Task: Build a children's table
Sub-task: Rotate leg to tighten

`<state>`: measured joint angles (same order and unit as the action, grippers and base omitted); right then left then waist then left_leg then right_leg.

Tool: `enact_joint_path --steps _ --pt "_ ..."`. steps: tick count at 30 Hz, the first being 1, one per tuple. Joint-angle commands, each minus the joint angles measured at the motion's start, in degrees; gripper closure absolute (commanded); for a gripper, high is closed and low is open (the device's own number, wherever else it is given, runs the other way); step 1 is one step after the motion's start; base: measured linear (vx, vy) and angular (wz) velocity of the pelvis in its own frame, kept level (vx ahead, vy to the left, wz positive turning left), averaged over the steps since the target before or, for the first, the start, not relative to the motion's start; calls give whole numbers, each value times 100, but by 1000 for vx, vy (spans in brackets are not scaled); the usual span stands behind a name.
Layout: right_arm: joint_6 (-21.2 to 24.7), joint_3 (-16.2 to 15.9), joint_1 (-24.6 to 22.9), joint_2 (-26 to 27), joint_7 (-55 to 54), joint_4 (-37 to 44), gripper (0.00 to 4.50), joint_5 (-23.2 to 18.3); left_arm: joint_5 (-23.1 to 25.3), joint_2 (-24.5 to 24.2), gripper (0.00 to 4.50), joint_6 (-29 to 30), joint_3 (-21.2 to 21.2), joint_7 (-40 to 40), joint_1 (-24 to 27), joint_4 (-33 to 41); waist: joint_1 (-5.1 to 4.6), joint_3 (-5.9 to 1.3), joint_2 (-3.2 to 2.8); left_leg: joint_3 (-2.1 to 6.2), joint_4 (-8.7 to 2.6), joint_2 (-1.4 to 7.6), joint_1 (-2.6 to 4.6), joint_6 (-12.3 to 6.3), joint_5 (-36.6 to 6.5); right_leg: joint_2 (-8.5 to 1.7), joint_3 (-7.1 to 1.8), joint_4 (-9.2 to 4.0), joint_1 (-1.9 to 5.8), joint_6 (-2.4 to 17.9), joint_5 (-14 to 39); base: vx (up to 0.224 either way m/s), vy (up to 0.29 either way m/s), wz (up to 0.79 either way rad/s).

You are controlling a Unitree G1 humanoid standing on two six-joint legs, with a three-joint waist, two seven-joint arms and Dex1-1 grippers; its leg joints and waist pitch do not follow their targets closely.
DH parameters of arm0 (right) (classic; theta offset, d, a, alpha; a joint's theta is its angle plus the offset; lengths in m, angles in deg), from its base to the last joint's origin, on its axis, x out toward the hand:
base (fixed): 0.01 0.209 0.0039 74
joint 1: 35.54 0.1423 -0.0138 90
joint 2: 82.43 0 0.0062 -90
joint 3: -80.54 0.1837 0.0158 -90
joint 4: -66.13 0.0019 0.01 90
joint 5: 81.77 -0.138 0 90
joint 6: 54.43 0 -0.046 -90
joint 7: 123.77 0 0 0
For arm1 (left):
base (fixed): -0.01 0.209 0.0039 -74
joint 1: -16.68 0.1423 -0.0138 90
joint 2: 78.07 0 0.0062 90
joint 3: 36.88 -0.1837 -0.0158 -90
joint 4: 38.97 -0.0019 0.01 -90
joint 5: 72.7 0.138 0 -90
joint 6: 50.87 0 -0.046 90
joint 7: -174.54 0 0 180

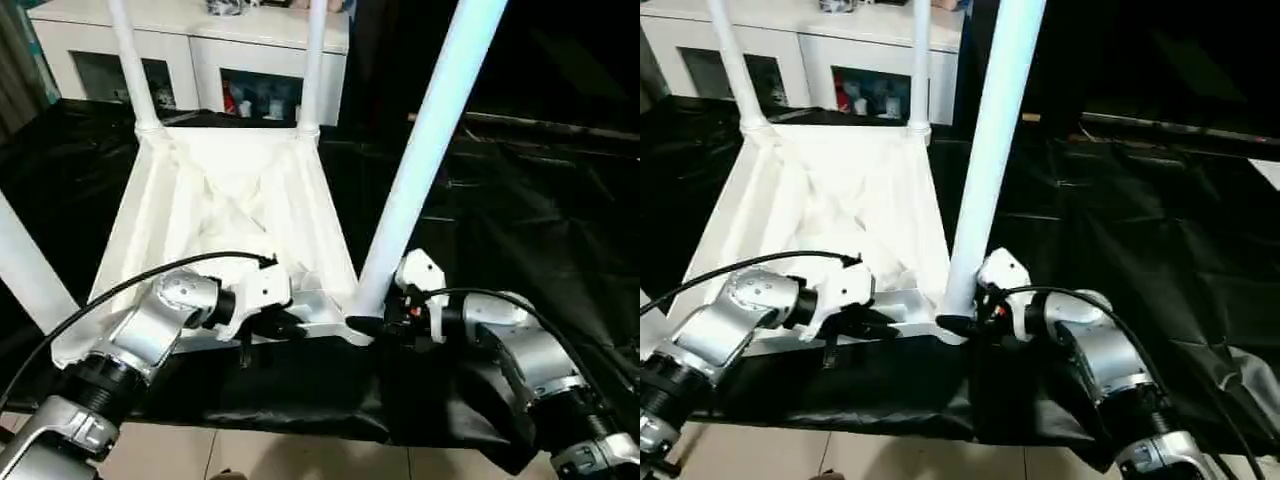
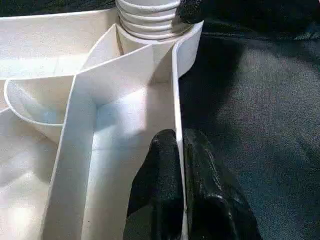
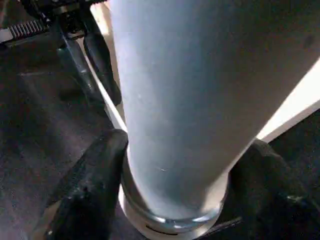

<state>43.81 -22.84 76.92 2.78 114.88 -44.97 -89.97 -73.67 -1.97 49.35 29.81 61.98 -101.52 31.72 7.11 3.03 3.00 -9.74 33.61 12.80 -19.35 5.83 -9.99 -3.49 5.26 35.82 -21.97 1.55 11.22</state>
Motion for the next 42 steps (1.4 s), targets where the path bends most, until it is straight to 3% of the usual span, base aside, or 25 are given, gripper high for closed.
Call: enact_joint_path --steps 1,3,5,7,10,11,12,13,15,17,18,19,21,24,28,29,33,34,36,39,42 --pt "7 133 24 33 -281 -247 177 86 70 20 450 102 71 -181 97 -93 -17 -285 -63 46 -450 84 25 32 -1886 -492 -327 -614 162 576 2522 0 0 0" --pt "-28 409 18 399 -1164 -667 179 128 261 345 450 111 226 -972 -38 -477 -63 -257 -56 50 -455 71 38 66 -2026 -491 -310 -653 132 529 2791 0 0 0" --pt "67 530 64 677 -1745 -886 180 170 290 634 450 252 366 -1488 -158 -734 -100 -261 -28 67 -436 30 48 106 -2073 -505 -275 -714 140 317 3283 0 0 0" --pt "176 588 165 1026 -2442 -1125 181 272 299 944 450 453 452 -1929 -295 -960 -115 -263 -46 71 -431 15 53 115 -2007 -509 -270 -726 121 249 3408 0 0 0" --pt "171 617 344 1400 -3190 -1441 181 408 386 1255 450 628 515 -2493 -470 -1230 -162 -272 -25 83 -420 -21 39 66 -2001 -518 -244 -776 119 96 3614 0 0 0" --pt "150 626 417 1530 -3439 -1563 181 449 420 1357 450 671 537 -2696 -531 -1320 -189 -266 -12 75 -410 -53 57 47 -2027 -495 -220 -801 85 28 3750 0 0 0" --pt "133 640 544 1724 -3762 -1755 181 486 480 1490 450 730 544 -2945 -614 -1419 -189 -281 -4 76 -404 -68 59 31 -1983 -511 -212 -806 97 -1 3767 0 0 0" --pt "118 646 635 1860 -3970 -1892 181 509 527 1578 450 768 542 -3109 -670 -1482 -198 -297 -40 86 -432 -40 54 -3 -1872 -538 -226 -795 108 65 3595 0 0 0" --pt "-31 565 815 2103 -4019 -2193 181 566 734 1685 450 727 454 -3268 -753 -1596 -212 -316 -58 99 -483 -8 -4 -30 -1775 -524 -222 -748 160 144 3177 0 0 0" --pt "-96 546 883 2181 -3940 -2306 181 555 815 1686 450 641 410 -3241 -753 -1612 -214 -301 -58 82 -493 3 19 -69 -1910 -525 -245 -754 116 176 3072 0 0 0" --pt "-153 598 906 2216 -3823 -2330 181 496 831 1662 450 581 395 -3197 -738 -1600 -217 -305 -24 79 -492 -1 10 -79 -1921 -527 -246 -753 126 168 3088 0 0 0" --pt "-208 657 911 2225 -3679 -2307 125 415 834 1624 450 552 395 -3160 -711 -1572 -200 -317 -36 83 -496 4 6 -87 -1904 -547 -259 -743 136 164 3081 0 0 0" --pt "-299 752 929 2233 -3524 -2288 111 308 840 1570 450 517 399 -3133 -684 -1555 -191 -318 -21 68 -496 4 10 -118 -1866 -537 -270 -737 125 182 2999 0 0 0" --pt "-451 930 979 2077 -3135 -2141 82 70 789 1381 450 394 410 -2904 -565 -1428 -199 -334 -14 80 -515 5 -77 -151 -1668 -544 -266 -705 198 158 2875 0 0 0" --pt "-399 944 987 1674 -2494 -1808 49 -92 737 1123 450 78 427 -2468 -416 -1268 -165 -357 -10 48 -491 10 -58 -243 -1338 -513 -289 -653 203 324 2306 0 0 0" --pt "-267 810 888 1294 -1885 -1437 49 -119 669 932 450 -68 451 -2155 -305 -1125 -145 -384 -9 47 -478 16 -90 -304 -1159 -509 -293 -604 255 353 1993 0 0 0" --pt "-192 611 706 808 -1113 -1059 49 -85 465 669 450 -426 440 -1606 -159 -911 -121 -435 -11 18 -429 19 -101 -460 -593 -470 -302 -459 266 706 768 0 0 0" --pt "-173 496 624 599 -777 -930 49 -62 390 534 450 -562 413 -1341 -93 -815 -113 -436 -36 11 -413 27 -101 -514 -486 -461 -305 -428 252 827 457 0 0 0" --pt "-75 265 444 200 -146 -645 49 -45 54 298 450 -618 470 -713 80 -494 -99 -433 -34 0 -395 32 -112 -573 -446 -452 -300 -394 256 976 199 0 0 0" --pt "-22 153 383 41 101 -533 49 -30 -261 166 450 -486 547 -237 196 -141 -86 -412 -30 -15 -408 42 -104 -530 -598 -462 -294 -404 252 1075 391 0 0 0" --pt "-1 131 383 32 121 -499 49 -26 -330 115 450 -442 551 -69 235 -15 -70 -381 -38 -13 -432 65 -75 -390 -869 -491 -309 -464 226 947 948 0 0 0"
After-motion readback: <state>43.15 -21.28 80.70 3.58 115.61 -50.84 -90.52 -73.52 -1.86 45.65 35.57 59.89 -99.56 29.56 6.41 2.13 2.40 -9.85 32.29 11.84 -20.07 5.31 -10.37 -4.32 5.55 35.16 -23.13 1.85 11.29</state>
